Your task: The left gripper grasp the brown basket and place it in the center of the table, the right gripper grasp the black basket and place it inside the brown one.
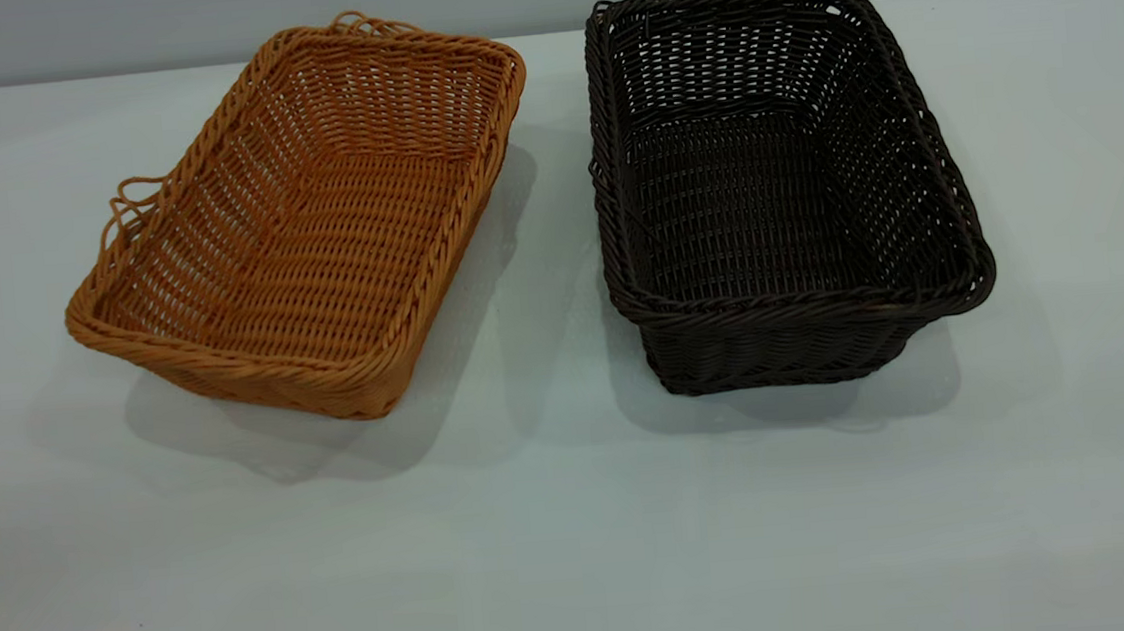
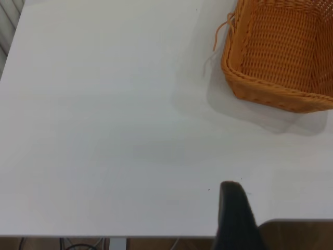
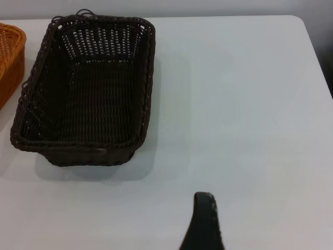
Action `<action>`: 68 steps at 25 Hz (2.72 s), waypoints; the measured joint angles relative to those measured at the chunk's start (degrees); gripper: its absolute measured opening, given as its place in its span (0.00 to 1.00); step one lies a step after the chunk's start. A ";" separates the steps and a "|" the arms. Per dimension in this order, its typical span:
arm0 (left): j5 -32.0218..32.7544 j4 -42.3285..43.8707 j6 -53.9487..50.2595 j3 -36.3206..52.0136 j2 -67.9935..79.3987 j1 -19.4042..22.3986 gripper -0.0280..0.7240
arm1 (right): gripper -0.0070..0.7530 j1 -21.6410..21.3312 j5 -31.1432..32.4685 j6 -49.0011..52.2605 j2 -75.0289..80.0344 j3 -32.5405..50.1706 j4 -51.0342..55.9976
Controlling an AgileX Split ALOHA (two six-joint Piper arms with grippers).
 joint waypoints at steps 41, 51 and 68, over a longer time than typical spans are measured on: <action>-0.12 0.00 -0.05 0.00 0.00 0.00 0.59 | 0.71 0.00 0.00 0.00 0.00 0.00 -0.01; -4.69 0.00 0.57 -1.28 8.43 0.00 0.59 | 0.71 0.00 -2.84 -5.34 8.73 -1.26 5.41; -36.69 -18.06 22.94 -12.25 56.44 0.00 0.74 | 0.80 0.74 -22.07 -45.66 59.77 -1.50 49.44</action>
